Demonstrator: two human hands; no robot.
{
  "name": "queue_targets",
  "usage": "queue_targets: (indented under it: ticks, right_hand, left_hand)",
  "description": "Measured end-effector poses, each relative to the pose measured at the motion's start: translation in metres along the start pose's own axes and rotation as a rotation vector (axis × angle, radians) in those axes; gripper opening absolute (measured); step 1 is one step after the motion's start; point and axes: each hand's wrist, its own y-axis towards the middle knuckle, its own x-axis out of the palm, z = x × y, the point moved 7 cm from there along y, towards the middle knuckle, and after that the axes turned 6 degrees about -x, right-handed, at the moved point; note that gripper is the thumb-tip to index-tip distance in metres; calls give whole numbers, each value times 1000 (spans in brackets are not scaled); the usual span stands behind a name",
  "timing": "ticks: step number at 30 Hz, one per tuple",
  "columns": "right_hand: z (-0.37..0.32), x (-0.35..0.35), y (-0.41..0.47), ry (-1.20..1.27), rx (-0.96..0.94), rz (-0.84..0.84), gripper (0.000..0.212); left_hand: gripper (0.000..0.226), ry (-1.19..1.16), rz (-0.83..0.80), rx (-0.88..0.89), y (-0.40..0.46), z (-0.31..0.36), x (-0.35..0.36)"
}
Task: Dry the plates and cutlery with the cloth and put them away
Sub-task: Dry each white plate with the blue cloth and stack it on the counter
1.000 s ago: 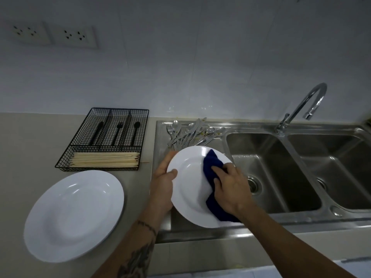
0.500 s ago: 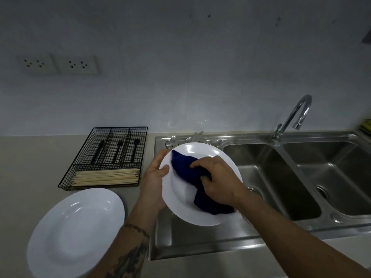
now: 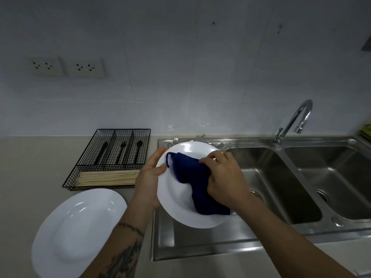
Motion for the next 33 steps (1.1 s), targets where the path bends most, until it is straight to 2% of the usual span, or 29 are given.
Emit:
queue_targets:
  ticks: [2,6,10,13,17,21,25,27,30,33]
  right_hand:
    - [-16,5,-1,-54,-35,-71,57]
    - [-43,36,-19,104,-177,-209,61]
    - [-43,44,-34,224,-247,-330,51]
    - [-33,50,-29,58,-280,-309,55]
    - [-1,53,-18,-183,-110,-282,69]
    - [-4,49,-31,-105,-24,-290,77]
    - [-39,56,-49,116,-177,-398,66]
    - [-50,57,-40,189,-239,-393,64]
    - [-39,59,-11,16,-271,-314,67]
    - [-4,55,3,-132,-77,-293,81]
  left_hand:
    - [49,23,18,7,1,0,-1]
    - [48,-43,2,43,-1,6,7]
    - [51,-53,10,70,-3,9,0]
    - [47,-80,-20,39,-5,3,3]
    - [48,-85,-13,45,-6,-3,6]
    - [48,-81,11,53,-6,-2,4]
    - [38,-46,5,40,-2,-7,4]
    - [35,-30,6,36,1,-9,5]
    - [36,-52,-10,46,1,-5,7]
    - [35,-38,-56,106,-2,7,3]
